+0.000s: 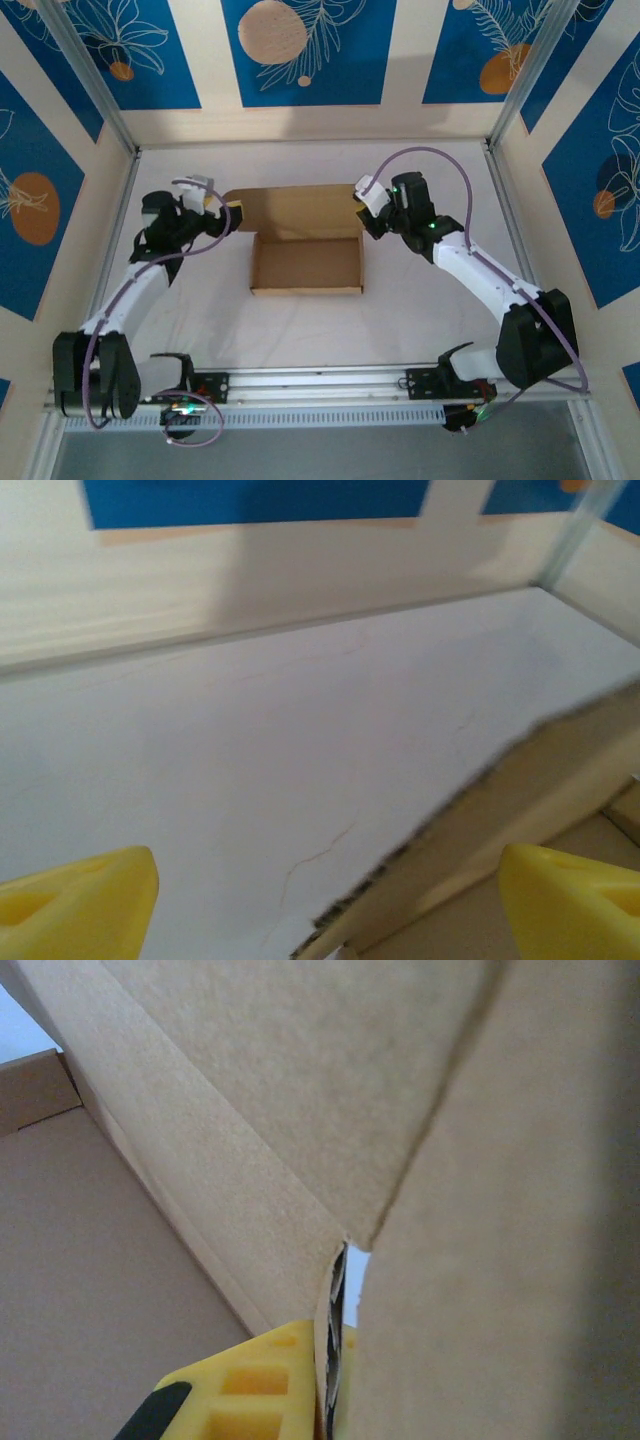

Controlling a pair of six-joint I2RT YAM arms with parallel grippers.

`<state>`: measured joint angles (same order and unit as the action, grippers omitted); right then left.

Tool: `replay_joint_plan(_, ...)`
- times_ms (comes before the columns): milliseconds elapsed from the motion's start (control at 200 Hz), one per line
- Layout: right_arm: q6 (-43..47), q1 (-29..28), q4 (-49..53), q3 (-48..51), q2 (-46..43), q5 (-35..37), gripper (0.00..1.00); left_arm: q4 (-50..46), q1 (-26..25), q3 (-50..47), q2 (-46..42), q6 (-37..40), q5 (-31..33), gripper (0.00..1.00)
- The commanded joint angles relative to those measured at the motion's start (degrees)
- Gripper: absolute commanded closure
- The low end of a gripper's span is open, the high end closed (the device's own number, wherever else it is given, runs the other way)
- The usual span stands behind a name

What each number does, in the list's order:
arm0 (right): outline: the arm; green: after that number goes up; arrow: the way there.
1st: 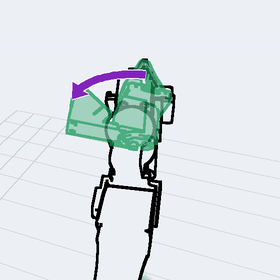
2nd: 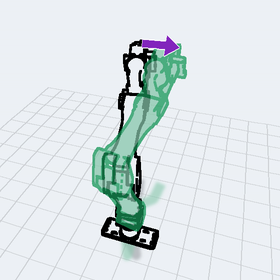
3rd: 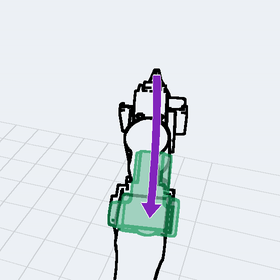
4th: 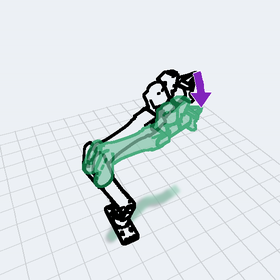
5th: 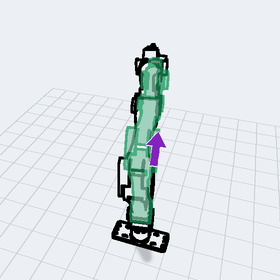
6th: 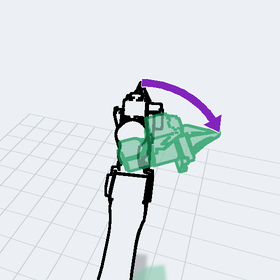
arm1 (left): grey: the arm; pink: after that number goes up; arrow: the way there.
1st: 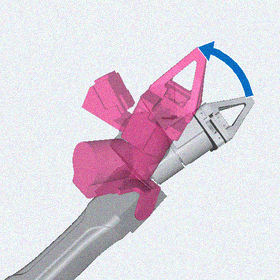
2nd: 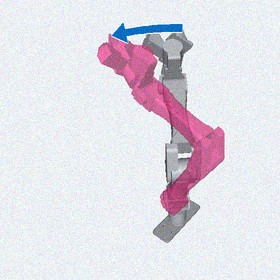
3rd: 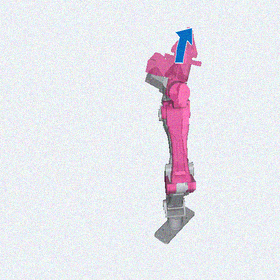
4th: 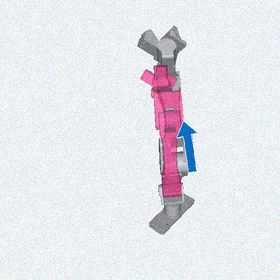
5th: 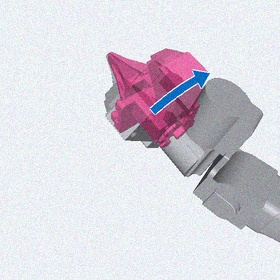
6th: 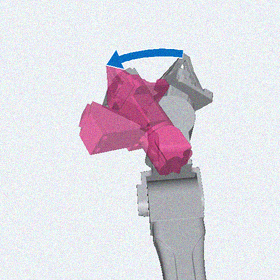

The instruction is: Fold the paper box

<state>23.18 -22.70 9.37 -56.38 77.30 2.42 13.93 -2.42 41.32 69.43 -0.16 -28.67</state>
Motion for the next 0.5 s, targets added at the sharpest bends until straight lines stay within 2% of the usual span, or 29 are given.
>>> replay_joint_plan(0,2.73,2.09,-0.7,-3.13,1.75,-3.4,0.89,12.86,0.44,0.38,1.85,4.68,-11.7,0.11)
replay_joint_plan(130,2.22,4.72,-0.57,-4.91,3.02,-7.16,0.89,30.02,2.6,-4.26,5.91,2.53,-15.37,0.08)
replay_joint_plan(230,3.0,6.37,-0.26,-5.32,3.62,-10.01,0.89,35.45,3.77,-3.23,11.9,-0.13,-16.94,0.07)
replay_joint_plan(350,3.89,7.55,-1.17,-3.89,3.45,-12.43,0.89,38.12,3.88,1.39,19.84,-0.59,-24.66,0.14)
replay_joint_plan(495,3.8,8.02,-2.11,-2.95,2.88,-14.51,0.88,39.75,3.91,4.65,25.94,2.19,-23.58,0.14)
